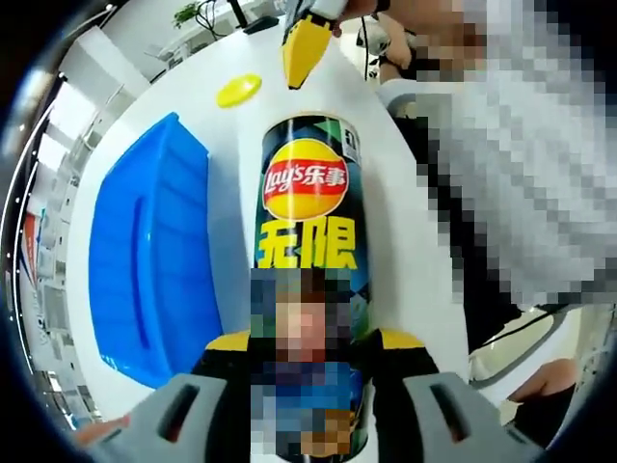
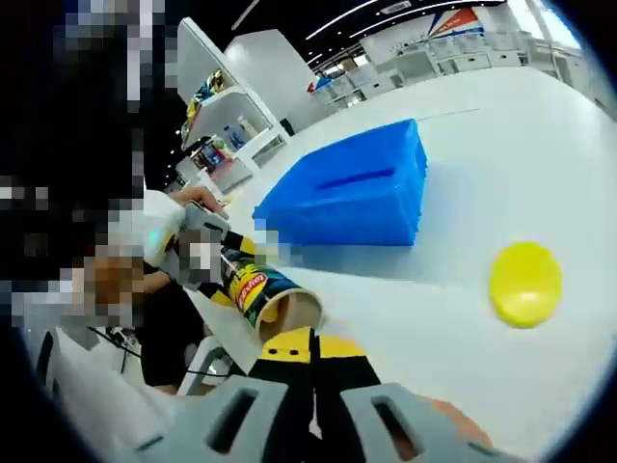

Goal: Open the lid of the chip container on the table, take out the chips, place them into the box in front of the container, and close the lid

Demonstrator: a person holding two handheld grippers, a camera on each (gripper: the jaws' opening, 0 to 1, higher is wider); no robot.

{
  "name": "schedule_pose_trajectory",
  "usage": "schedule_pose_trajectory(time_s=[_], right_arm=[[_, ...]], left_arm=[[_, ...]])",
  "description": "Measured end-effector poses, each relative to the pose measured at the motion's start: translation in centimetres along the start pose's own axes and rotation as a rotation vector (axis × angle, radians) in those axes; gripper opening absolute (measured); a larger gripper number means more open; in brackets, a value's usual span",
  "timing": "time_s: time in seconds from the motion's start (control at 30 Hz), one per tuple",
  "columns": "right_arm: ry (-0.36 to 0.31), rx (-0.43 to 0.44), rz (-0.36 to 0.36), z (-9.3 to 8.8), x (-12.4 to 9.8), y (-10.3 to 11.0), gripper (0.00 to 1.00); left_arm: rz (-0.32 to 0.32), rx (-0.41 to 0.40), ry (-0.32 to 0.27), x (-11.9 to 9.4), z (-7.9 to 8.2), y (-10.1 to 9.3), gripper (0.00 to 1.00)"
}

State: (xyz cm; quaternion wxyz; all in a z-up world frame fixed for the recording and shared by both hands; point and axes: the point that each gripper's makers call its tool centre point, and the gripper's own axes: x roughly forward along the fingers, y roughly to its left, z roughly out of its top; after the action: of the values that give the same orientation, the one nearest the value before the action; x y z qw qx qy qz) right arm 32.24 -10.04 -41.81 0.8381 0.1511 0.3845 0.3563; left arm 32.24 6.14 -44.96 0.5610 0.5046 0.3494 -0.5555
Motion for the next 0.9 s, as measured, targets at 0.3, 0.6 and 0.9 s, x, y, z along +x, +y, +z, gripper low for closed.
schedule_pose_trajectory(time_s=[0.3, 0.6, 0.9], right_arm=[[-0.029, -0.126, 0.072, -0.5, 0.9, 0.3, 0.19], [-0.032, -0.078, 0.112, -0.6, 1.4, 1.7, 0.19], [-0.006, -0.109, 0.098, -0.6, 2.4, 1.9, 0.19]], left_arm=[[-0.01, -0.012, -0.002, 0.1, 0.0, 0.1, 0.47], [-0.011, -0.01, -0.007, 0.0, -0.1, 0.0, 0.47], [-0.01, -0.014, -0.015, 0.0, -0.1, 0.1, 0.47]])
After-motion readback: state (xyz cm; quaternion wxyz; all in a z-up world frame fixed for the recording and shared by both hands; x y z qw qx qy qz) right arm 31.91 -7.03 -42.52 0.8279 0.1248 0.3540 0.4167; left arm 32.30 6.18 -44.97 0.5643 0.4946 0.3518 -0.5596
